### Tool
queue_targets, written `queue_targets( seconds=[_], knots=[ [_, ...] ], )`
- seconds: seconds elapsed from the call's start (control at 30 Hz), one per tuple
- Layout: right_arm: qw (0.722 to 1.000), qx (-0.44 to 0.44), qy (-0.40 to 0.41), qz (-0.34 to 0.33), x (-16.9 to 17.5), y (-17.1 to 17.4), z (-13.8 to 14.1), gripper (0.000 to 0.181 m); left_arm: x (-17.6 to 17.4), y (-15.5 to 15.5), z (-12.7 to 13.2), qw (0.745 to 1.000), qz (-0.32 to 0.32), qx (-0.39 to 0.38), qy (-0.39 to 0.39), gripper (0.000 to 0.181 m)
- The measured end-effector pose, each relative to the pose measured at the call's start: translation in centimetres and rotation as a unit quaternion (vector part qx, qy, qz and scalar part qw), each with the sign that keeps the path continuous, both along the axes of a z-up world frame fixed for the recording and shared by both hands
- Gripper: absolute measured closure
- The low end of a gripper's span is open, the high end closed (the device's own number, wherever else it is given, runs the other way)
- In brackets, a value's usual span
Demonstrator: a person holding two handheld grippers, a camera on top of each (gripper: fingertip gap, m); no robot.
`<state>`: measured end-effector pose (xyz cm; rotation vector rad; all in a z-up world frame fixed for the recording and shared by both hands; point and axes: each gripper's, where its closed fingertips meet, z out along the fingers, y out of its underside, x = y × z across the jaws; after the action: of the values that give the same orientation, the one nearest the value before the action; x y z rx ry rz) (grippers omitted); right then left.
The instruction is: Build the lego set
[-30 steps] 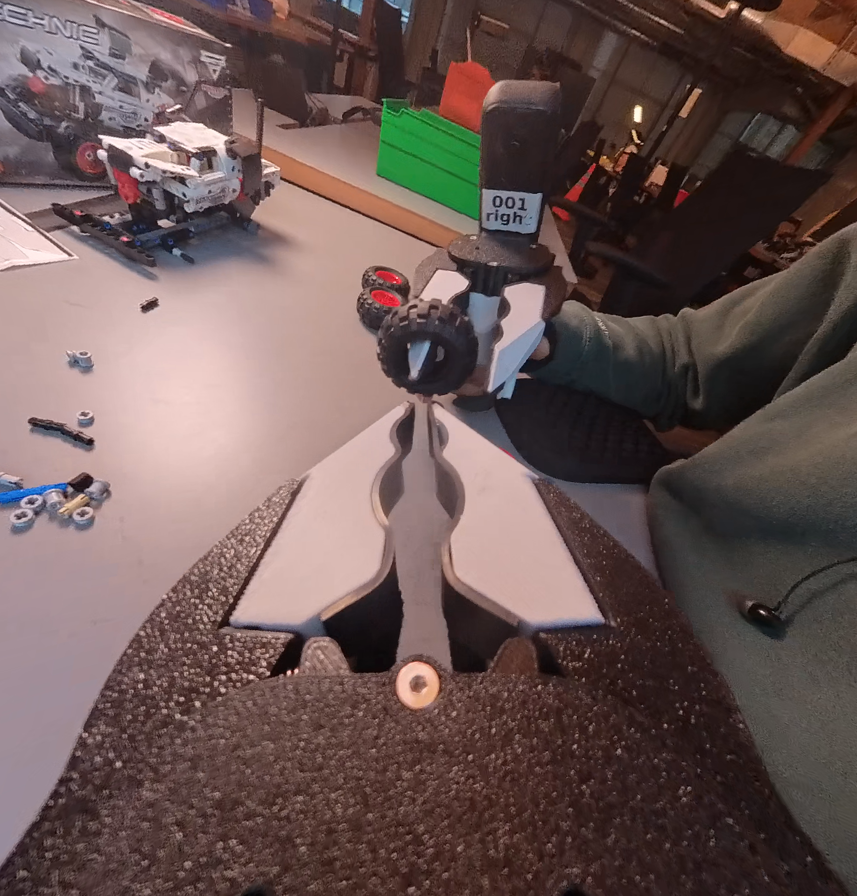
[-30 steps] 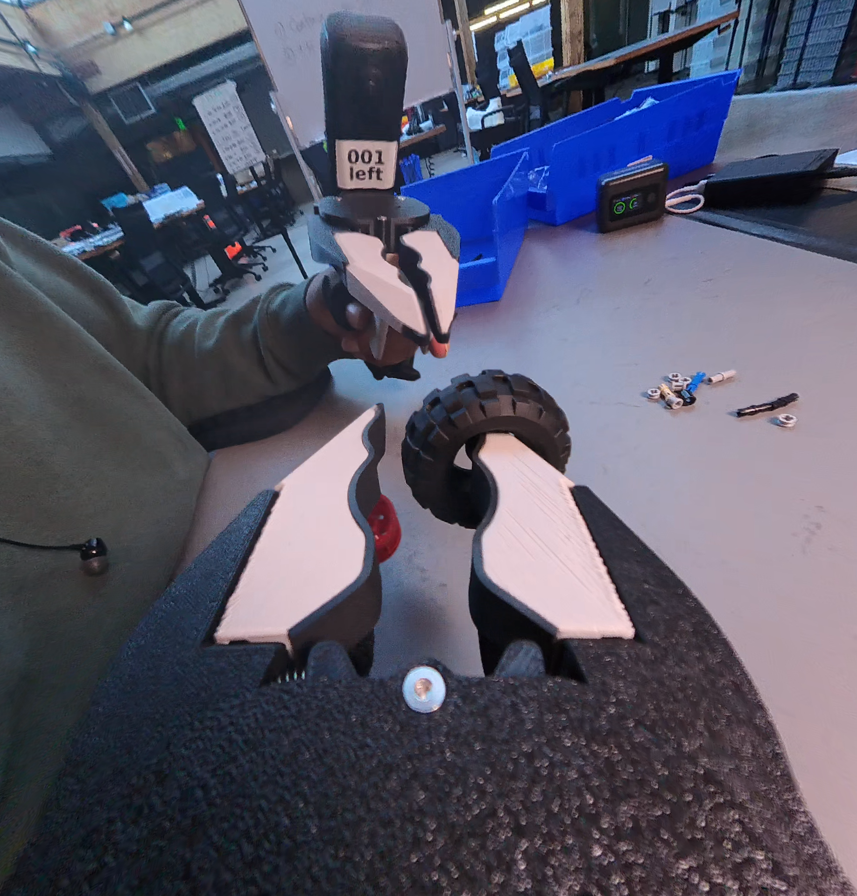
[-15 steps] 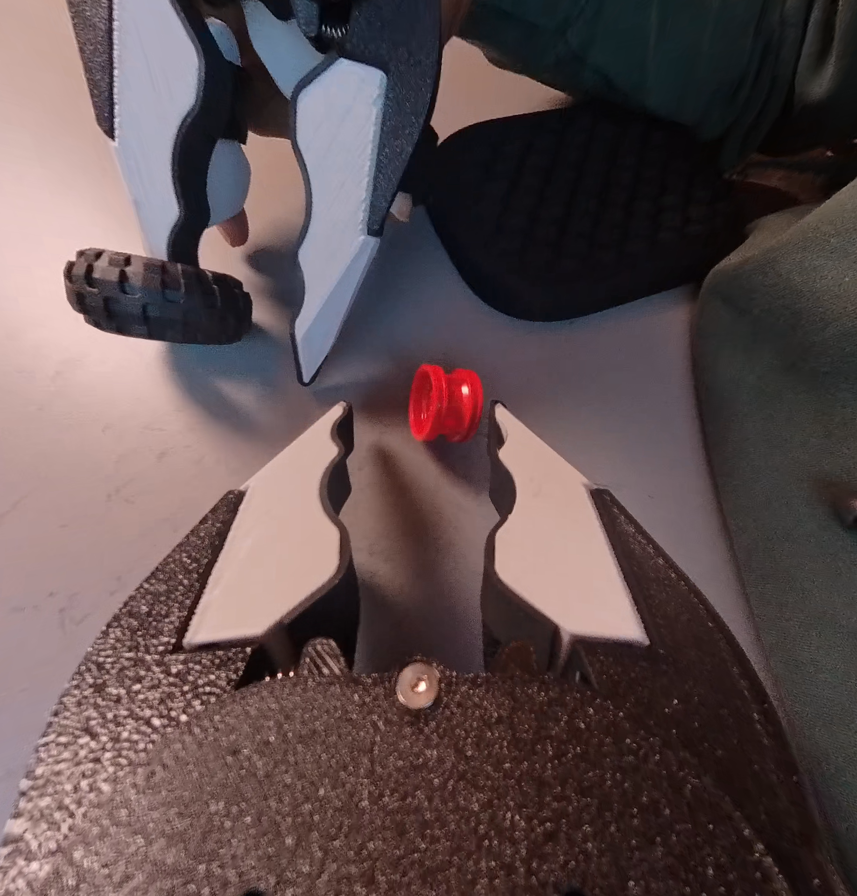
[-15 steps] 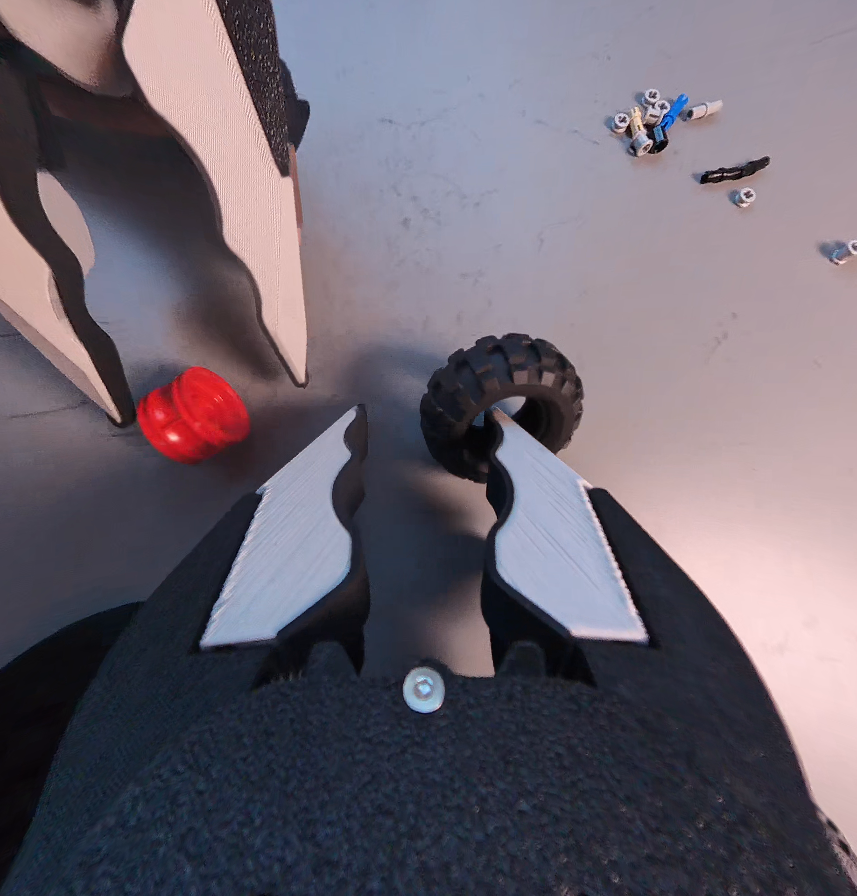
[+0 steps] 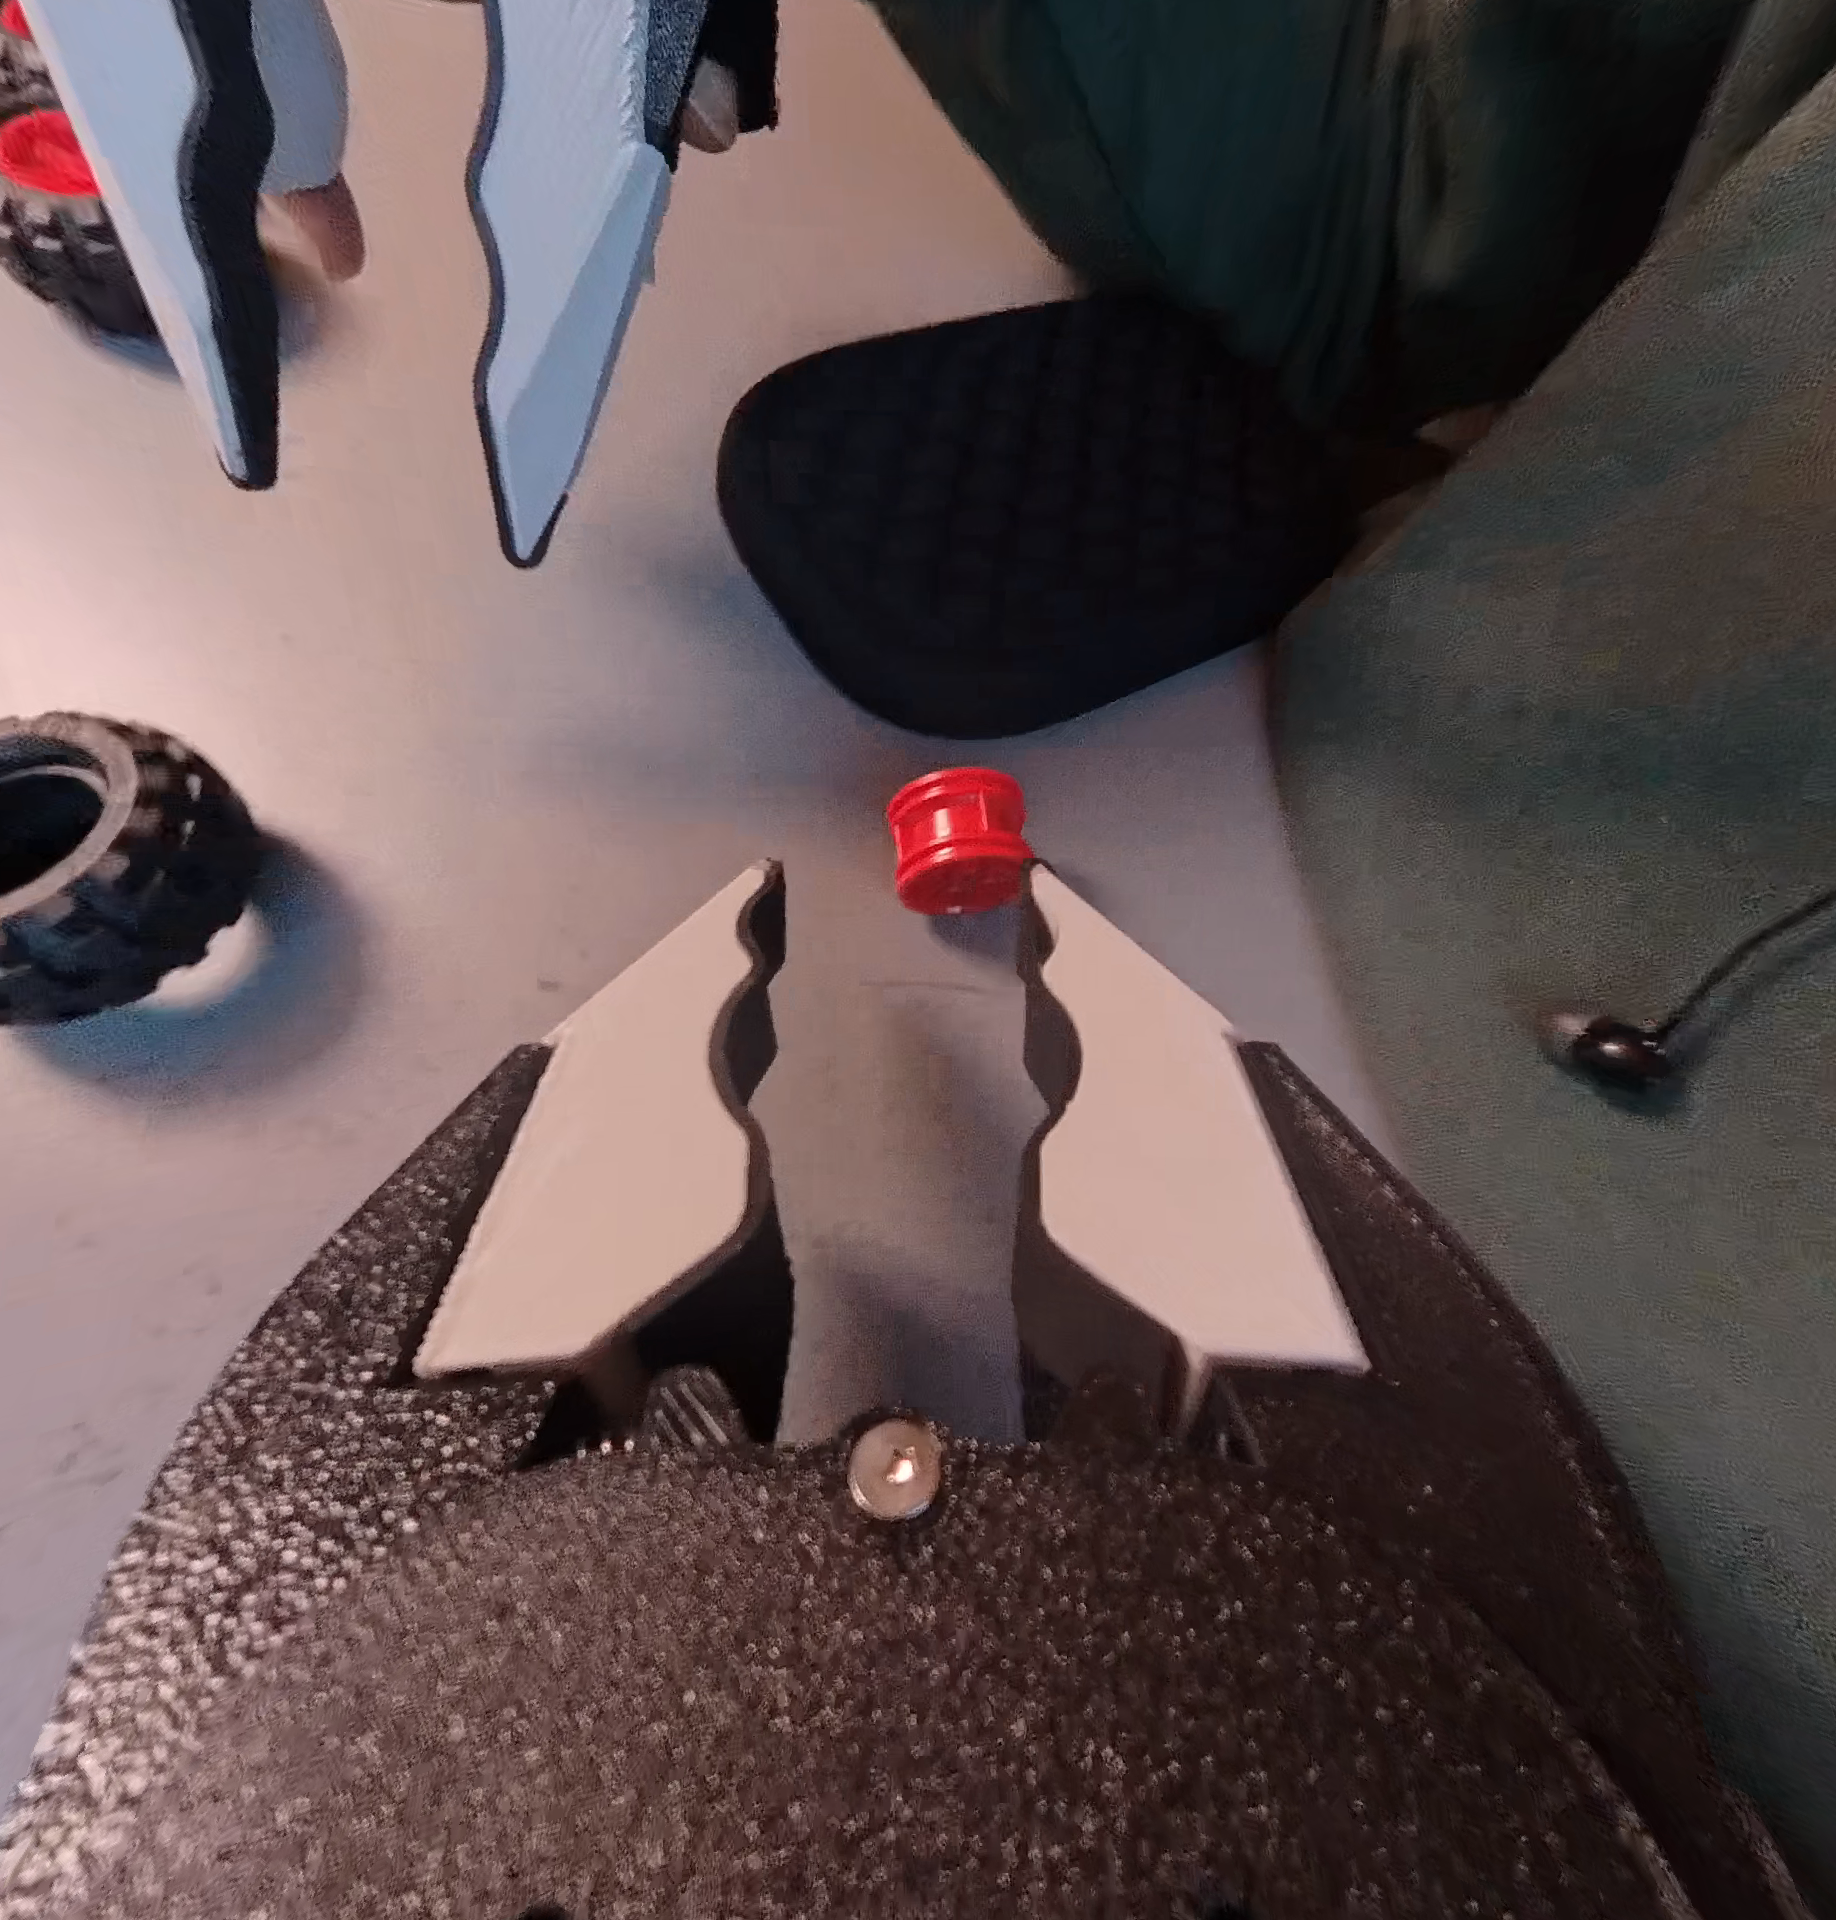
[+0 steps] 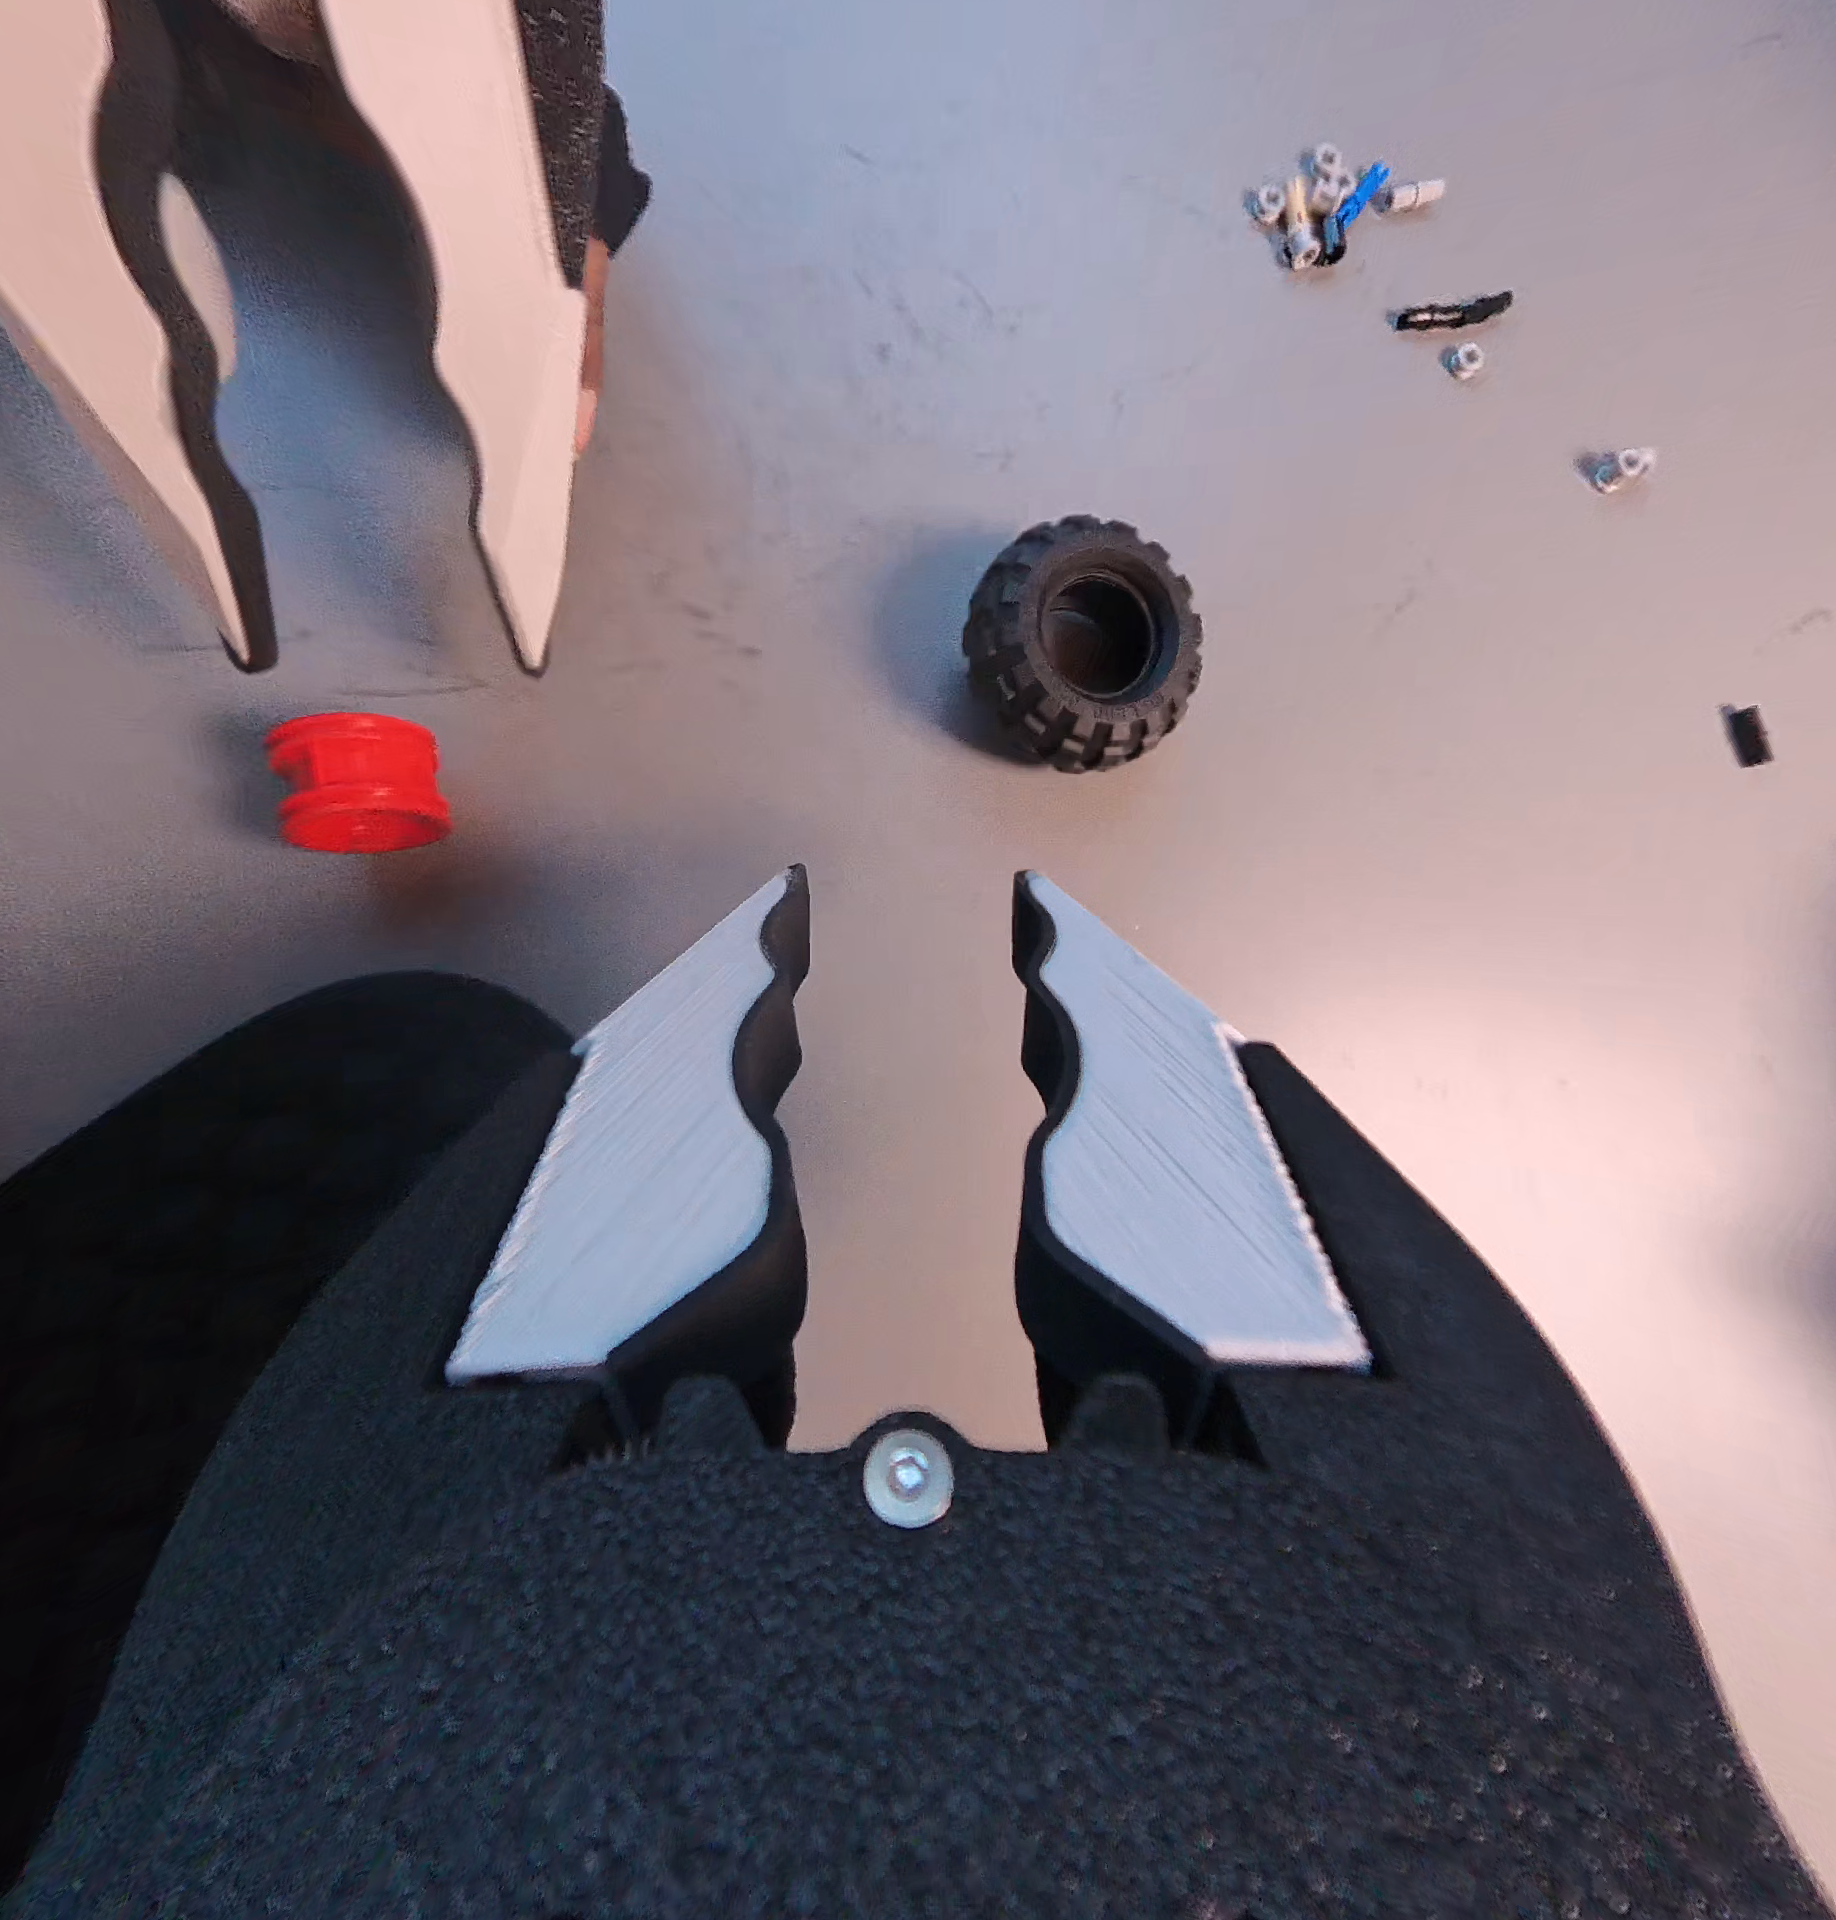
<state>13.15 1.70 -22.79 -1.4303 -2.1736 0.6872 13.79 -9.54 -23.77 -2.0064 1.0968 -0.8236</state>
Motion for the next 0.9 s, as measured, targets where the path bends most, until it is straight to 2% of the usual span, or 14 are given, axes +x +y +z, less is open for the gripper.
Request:
queue_targets(
  seconds=[0.1, 0.17, 0.23, 0.3, 0.4, 0.53, 0.63, 0.7, 0.77, 0.9],
  knots=[
    [0.998, -0.039, 0.046, 0.037, 0.9, -1.3, 1.9, 0.148, 1.9, -0.7, -0.2, 1.000, -0.021, 0.000, 0.007, 0.121],
    [0.998, -0.035, 0.052, 0.022, 0.4, -0.7, 1.7, 0.150, 3.0, -0.7, -2.1, 0.997, -0.032, 0.005, 0.066, 0.125],
    [0.999, -0.017, 0.039, -0.005, -0.1, 0.4, 0.7, 0.149, 3.2, -0.3, -3.2, 0.994, -0.034, 0.018, 0.104, 0.138],
    [0.999, -0.010, 0.039, -0.024, -0.4, 1.1, 0.3, 0.148, 2.5, 0.1, -2.5, 0.995, -0.021, 0.017, 0.094, 0.150],
    [0.996, -0.016, 0.065, -0.055, -1.4, 2.0, 0.7, 0.143, -0.8, 1.7, 0.0, 0.995, 0.042, 0.042, 0.076, 0.150],
    [0.990, -0.049, 0.096, -0.088, -4.5, 1.9, 0.7, 0.118, -9.9, 3.4, 6.4, 0.970, 0.200, 0.110, 0.082, 0.150],
    [0.990, -0.060, 0.077, -0.099, -6.8, 1.3, -1.3, 0.105, -19.9, 1.6, 9.9, 0.929, 0.327, 0.101, 0.138, 0.150],
    [0.992, -0.035, 0.058, -0.107, -7.7, 1.4, -2.8, 0.124, -27.2, -1.1, 10.8, 0.891, 0.400, 0.060, 0.207, 0.150],
    [0.995, -0.008, 0.048, -0.085, -7.5, 1.3, -2.9, 0.126, -33.7, -4.4, 11.1, 0.856, 0.454, -0.004, 0.246, 0.150],
    [0.990, -0.025, 0.096, -0.102, -7.4, 1.8, -0.4, 0.126, -44.6, -10.8, 9.8, 0.788, 0.522, -0.139, 0.297, 0.150]
  ],
)
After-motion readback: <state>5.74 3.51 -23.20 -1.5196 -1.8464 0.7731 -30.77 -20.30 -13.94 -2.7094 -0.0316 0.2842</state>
